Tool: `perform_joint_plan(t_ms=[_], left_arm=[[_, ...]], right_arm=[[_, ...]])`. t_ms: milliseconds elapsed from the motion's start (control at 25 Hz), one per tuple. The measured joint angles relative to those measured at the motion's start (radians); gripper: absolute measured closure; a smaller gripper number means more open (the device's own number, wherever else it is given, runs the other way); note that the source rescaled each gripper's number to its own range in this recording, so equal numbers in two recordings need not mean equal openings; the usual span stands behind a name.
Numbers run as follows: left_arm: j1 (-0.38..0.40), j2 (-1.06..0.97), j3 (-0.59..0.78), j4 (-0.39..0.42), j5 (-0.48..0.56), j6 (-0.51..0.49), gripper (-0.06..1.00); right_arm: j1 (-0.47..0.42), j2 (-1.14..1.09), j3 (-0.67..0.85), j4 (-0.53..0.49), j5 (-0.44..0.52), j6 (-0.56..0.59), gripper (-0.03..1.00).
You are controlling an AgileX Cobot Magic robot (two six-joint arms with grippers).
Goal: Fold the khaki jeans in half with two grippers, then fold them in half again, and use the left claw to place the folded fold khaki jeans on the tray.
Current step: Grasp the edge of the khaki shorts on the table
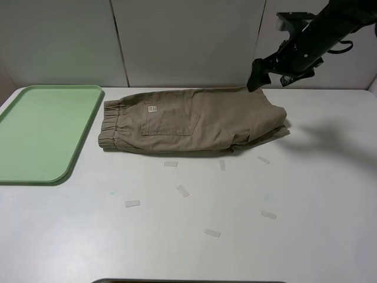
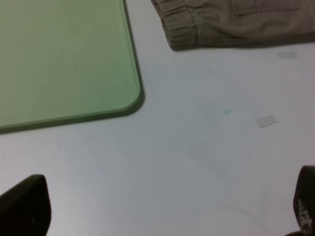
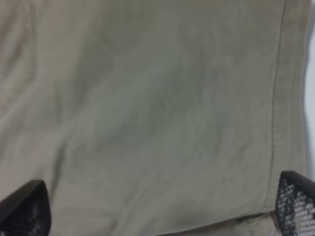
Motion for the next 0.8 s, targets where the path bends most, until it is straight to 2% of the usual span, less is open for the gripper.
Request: perform_joint_plan(t_ms=[320, 800], left_arm=[[0.0, 0.0, 0.0, 0.0, 0.0, 0.0, -0.05], [0.0, 0.0, 0.0, 0.0, 0.0, 0.0, -0.05]], right_arm=[[-0.06, 0.138, -0.12, -0.001, 0.014, -0.122, -0.03], [-0.102, 0.311, -0.281, 0.005, 0.022, -0.134, -0.03]])
